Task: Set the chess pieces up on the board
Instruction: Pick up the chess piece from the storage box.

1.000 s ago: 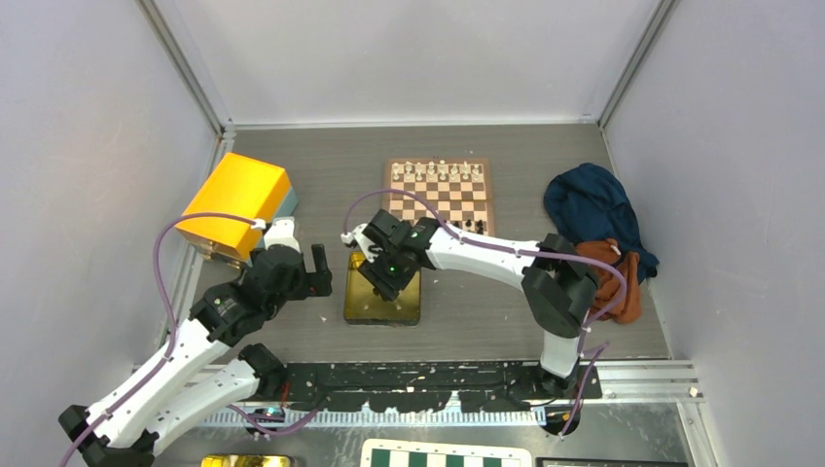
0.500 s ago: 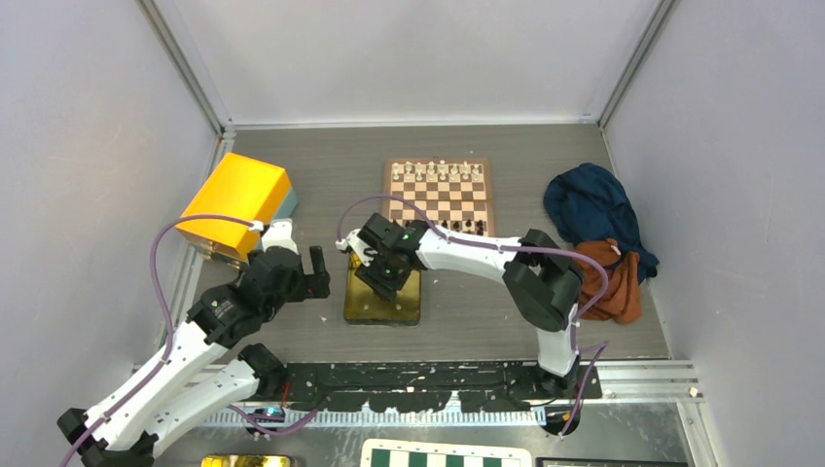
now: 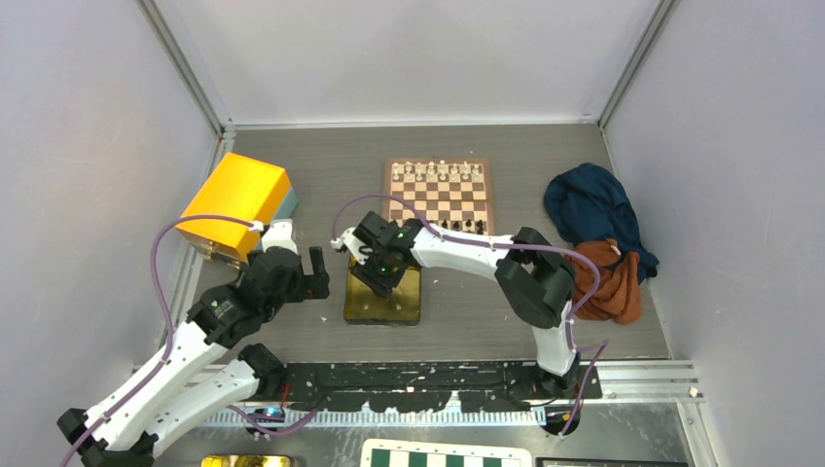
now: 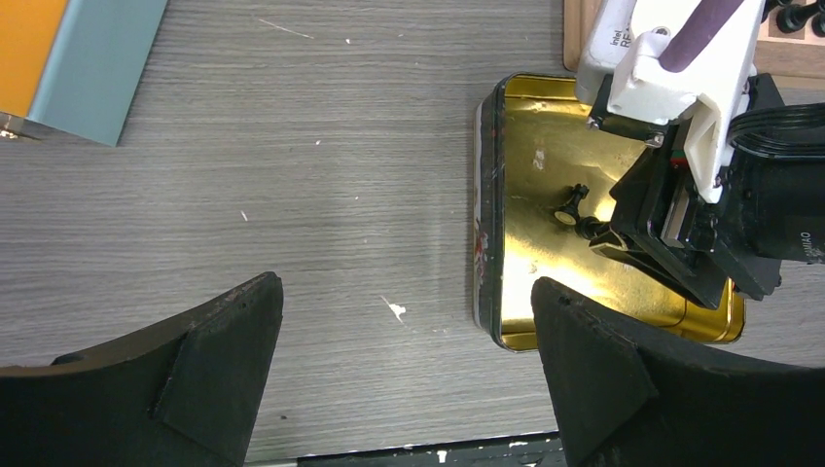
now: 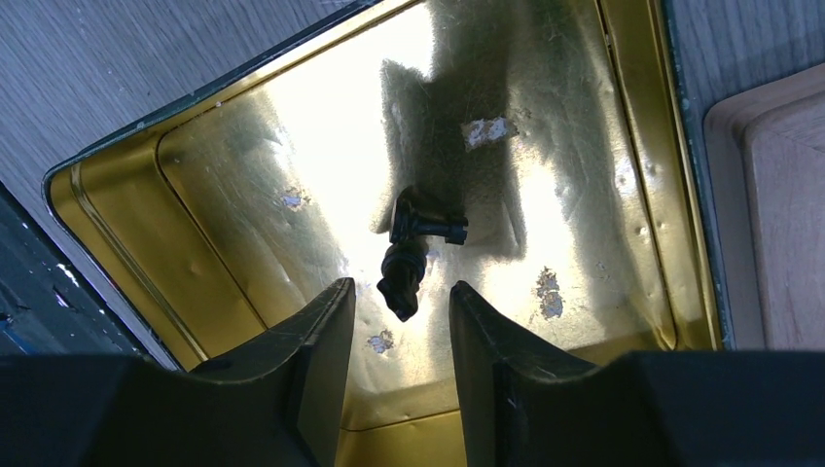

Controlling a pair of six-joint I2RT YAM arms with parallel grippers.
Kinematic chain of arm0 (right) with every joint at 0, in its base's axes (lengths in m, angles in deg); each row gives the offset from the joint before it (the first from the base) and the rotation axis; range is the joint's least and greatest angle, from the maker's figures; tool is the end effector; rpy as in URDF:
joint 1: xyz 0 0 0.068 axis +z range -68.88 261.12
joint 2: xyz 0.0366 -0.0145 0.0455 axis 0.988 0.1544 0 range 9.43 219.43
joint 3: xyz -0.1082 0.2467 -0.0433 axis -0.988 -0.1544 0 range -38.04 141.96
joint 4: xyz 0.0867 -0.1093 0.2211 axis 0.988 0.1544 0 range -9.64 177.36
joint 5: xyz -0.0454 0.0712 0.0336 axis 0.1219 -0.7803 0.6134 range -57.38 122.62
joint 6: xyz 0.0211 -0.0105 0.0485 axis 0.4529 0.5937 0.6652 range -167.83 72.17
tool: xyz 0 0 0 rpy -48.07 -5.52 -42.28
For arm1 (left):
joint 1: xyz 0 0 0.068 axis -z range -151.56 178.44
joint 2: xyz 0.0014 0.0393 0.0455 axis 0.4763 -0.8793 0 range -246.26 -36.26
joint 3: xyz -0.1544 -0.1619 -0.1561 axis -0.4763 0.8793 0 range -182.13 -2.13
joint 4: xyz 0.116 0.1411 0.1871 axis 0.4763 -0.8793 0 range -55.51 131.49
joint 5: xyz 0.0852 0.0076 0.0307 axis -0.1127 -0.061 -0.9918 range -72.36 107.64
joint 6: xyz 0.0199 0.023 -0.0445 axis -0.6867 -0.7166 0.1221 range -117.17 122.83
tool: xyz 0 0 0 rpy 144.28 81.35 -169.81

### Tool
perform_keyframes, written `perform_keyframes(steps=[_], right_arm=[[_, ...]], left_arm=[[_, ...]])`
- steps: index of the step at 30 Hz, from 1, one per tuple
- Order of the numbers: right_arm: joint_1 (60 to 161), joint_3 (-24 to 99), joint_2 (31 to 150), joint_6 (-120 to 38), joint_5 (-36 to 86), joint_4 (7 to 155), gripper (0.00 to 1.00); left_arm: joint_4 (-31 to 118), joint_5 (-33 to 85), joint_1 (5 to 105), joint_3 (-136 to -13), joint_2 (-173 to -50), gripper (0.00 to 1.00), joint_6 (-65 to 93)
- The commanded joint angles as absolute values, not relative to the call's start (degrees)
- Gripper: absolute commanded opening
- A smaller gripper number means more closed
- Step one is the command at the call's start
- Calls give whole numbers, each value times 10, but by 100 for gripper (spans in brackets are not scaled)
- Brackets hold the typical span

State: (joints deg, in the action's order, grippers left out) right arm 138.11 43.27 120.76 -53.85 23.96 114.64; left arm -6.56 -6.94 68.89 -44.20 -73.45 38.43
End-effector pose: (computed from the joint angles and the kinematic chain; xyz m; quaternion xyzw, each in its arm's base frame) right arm 0.2163 0.3430 0.1905 -0.5224 0.8201 0.1619 0.1685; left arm 0.1057 -0.0707 0.2809 -0.0466 0.8994 -0.0853 0.4262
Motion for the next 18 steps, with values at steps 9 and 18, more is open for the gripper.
perform_keyframes(steps=[9, 18], right_arm=[[1383, 450, 1217, -551, 229, 1136, 42], [1384, 447, 1221, -550, 229, 1136, 33]], left_arm=[[-60, -85, 690, -448, -731, 100, 379], [-58, -86, 690, -444, -731, 100, 380]])
